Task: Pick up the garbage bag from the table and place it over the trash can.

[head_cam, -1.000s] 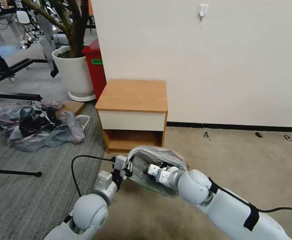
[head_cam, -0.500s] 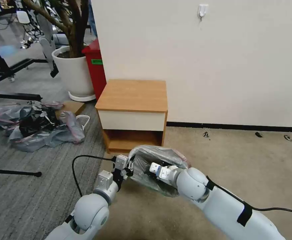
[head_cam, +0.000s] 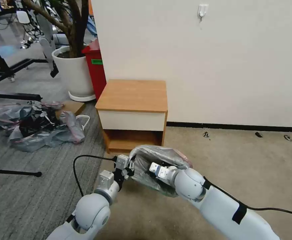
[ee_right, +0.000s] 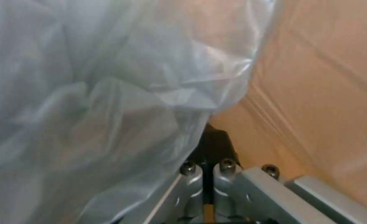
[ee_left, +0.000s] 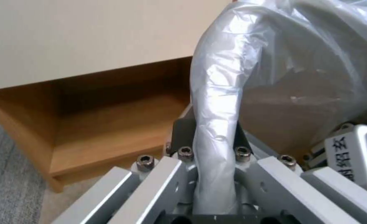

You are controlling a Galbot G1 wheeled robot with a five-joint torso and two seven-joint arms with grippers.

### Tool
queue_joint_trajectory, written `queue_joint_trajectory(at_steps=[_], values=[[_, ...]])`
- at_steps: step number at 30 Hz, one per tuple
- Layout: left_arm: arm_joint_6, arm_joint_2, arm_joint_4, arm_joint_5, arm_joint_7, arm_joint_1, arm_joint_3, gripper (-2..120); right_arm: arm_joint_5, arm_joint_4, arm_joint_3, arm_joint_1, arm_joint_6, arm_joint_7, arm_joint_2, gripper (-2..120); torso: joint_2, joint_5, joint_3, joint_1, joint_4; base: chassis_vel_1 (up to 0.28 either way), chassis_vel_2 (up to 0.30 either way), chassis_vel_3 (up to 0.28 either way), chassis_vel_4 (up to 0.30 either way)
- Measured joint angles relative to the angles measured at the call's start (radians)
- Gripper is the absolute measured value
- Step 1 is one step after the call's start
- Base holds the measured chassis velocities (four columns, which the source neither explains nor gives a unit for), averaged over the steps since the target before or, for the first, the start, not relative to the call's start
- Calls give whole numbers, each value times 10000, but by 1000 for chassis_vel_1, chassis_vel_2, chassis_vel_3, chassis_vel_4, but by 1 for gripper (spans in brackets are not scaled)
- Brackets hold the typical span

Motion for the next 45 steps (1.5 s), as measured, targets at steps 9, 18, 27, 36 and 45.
queue_joint_trajectory(at_steps=[9,18,27,36,45], values=[[9,-44,-39,0,-6,45,20,2,-7,-443,-69,52,0,300,201,0,0,0,0,0,0,0,0,0,0],[19,-91,-132,0,-21,182,-1,2,-7,-942,-143,83,5,653,356,0,0,0,0,0,0,0,0,0,0],[43,-108,-192,-15,-21,239,-3,2,-12,-1246,-205,68,15,915,483,0,0,0,1,0,0,0,0,0,0],[41,-111,-17,-33,-48,101,-49,2,124,-945,-166,3,16,1174,379,0,0,0,0,0,1,0,0,0,0],[-121,-196,435,-101,-259,-170,-164,2,313,-79,-97,-281,17,1226,52,0,0,0,0,0,0,0,0,0,0]])
